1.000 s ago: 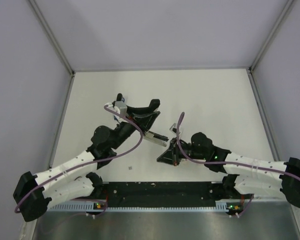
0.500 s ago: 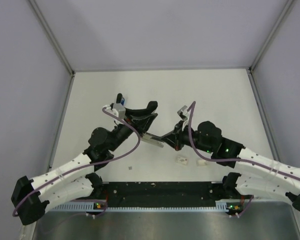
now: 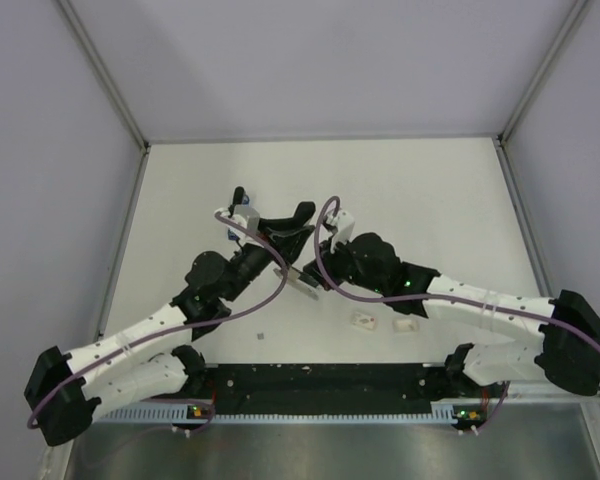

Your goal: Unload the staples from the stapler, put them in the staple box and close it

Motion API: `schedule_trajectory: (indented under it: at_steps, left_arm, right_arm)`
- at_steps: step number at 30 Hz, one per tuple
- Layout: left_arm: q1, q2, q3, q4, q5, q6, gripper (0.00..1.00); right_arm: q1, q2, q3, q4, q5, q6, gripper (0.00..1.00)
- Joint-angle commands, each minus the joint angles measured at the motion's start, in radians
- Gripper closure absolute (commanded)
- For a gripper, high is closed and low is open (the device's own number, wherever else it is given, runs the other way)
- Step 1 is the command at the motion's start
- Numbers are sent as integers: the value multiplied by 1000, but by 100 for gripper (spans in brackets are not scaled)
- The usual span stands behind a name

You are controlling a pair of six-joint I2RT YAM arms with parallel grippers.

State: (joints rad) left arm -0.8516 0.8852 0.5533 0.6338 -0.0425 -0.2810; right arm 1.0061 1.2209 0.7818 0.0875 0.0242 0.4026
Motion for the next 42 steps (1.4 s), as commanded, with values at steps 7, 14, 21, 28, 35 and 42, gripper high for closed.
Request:
schedule_trajectory:
  at_steps: [7, 14, 21, 28, 35, 42]
  left_arm:
    - [0, 113, 20, 181, -138, 45, 100]
    - [0, 188, 66, 196, -181, 92, 100]
    - [2, 293, 96, 214, -201, 118, 100]
    - [2, 377, 99, 222, -217, 123, 100]
    - [0, 374, 117, 198, -204, 137, 100]
    - [0, 284, 169, 104, -201, 198, 100]
  right_arm:
    - [5, 112, 40, 233, -131, 93, 100]
    - [5, 201, 19, 369, -208, 191, 100]
    - [0, 241, -6, 449, -221, 248, 100]
    - [-30, 302, -79, 581, -260, 329, 100]
    - [-47, 313, -85, 595, -283, 337, 100]
    - [-75, 204, -85, 488, -238, 268, 100]
